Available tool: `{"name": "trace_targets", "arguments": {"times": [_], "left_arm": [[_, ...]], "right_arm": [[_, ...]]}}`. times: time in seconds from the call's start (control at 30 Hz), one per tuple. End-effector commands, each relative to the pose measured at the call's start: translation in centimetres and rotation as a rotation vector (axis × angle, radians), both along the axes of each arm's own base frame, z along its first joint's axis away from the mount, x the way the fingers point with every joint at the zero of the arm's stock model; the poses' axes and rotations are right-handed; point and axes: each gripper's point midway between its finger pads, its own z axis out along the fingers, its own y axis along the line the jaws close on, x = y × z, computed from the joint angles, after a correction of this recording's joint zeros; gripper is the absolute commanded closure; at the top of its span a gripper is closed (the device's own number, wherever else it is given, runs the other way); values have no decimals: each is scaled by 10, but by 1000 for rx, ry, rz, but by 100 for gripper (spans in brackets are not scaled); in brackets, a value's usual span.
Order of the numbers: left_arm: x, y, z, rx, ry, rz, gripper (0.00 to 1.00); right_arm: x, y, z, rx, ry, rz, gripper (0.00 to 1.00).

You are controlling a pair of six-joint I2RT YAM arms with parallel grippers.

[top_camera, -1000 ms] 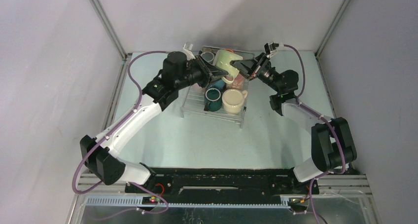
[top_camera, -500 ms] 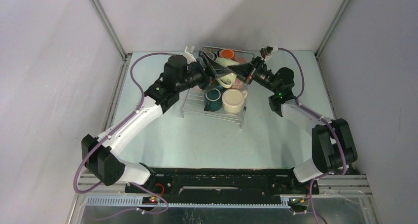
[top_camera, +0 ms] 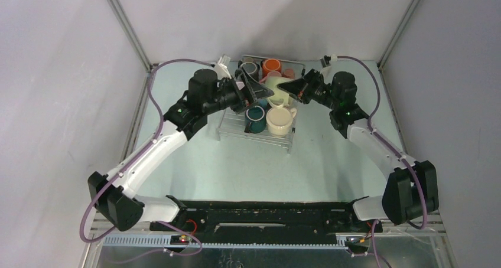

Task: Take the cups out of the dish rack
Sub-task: Place the cup at the center of the board.

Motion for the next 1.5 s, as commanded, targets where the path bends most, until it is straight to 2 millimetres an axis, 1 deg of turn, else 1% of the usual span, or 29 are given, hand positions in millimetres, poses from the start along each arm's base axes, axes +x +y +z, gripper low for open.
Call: {"name": "trace_targets", "arguments": {"times": [0.0,0.1,0.2,0.33,0.43,0.53,0.6,0.63,0.7,0.77,0.8,0.97,1.2,1.47], "left_arm": [[-14,23,8,123,-134,-14,0],[-22,35,10,196,-184,-22,0],[-29,49,10,265,-233,-18,0],[-39,65,5,341,-274,-10,0],[-46,69,-8,382,-279,-21,0],[-53,70,-18,416,-285,-39,0],[-57,70,-24,433,-286,-54,0],[-59,69,-27,441,-285,-64,0],[-63,69,-33,446,-281,-83,0],[-67,68,-39,449,-277,-100,0],[-68,68,-43,450,-274,-106,0],[-73,69,-50,453,-274,-120,0],[-77,72,-55,460,-281,-134,0],[-81,73,-57,460,-284,-144,0]], "right_arm": [[4,-29,44,-175,-146,-121,100],[11,-54,33,-316,-123,-190,100],[21,-87,20,-459,-87,-277,100],[33,-133,-7,-632,-2,-374,100],[41,-164,-31,-759,78,-431,100],[55,-190,-56,-870,148,-481,100],[64,-201,-75,-931,199,-491,100],[70,-204,-81,-950,213,-493,100],[81,-213,-98,-999,256,-499,100],[92,-217,-112,-1034,289,-494,100],[99,-219,-123,-1052,311,-487,100],[118,-225,-148,-1123,372,-457,100],[135,-231,-171,-1184,437,-414,100],[157,-235,-185,-1224,474,-393,100]]}}
